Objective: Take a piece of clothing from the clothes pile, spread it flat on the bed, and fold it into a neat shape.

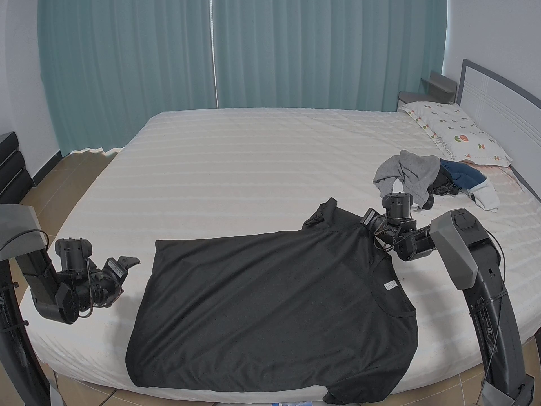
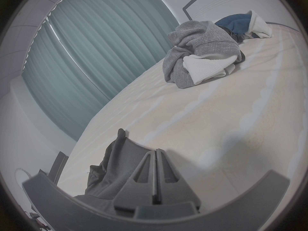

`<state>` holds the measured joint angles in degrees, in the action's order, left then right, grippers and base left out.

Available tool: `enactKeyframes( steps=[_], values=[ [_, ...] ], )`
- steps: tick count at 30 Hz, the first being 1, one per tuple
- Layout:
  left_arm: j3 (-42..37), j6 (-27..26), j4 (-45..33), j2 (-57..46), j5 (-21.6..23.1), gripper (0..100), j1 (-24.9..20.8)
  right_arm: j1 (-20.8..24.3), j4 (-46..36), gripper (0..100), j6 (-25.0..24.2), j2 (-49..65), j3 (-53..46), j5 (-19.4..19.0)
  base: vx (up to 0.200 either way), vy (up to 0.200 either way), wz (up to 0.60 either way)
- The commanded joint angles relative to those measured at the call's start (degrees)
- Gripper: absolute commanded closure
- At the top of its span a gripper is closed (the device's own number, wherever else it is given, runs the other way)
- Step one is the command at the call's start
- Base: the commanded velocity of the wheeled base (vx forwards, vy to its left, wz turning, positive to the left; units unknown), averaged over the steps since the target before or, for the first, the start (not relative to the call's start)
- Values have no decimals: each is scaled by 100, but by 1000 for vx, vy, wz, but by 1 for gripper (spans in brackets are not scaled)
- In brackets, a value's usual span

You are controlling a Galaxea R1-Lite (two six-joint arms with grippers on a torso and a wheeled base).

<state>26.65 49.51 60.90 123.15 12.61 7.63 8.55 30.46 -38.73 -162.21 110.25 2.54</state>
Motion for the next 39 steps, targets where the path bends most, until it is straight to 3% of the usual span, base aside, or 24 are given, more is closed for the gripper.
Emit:
enactKeyframes(
  steps=[1, 7, 12, 17, 39],
  values=[
    [1158, 15, -52, 306, -100, 0, -236, 7, 3, 100, -117, 14, -30, 80, 0, 0, 0],
    [2468, -20, -588, 1088, -452, 0, -570, 7, 12, 100, -144, 14, -12, 107, 0, 0, 0],
    [3619, -38, -887, 1809, -1058, 0, -781, 24, 65, 100, -144, 5, 14, 116, 0, 0, 0],
    [4261, -55, -1212, 2187, -1190, 0, -781, 60, 74, 100, -144, 49, 40, 116, 0, 0, 0],
    [4525, -248, -1230, 2398, -1269, 0, -842, 7, 91, 100, -152, -4, 93, 116, 0, 0, 0]
  ],
)
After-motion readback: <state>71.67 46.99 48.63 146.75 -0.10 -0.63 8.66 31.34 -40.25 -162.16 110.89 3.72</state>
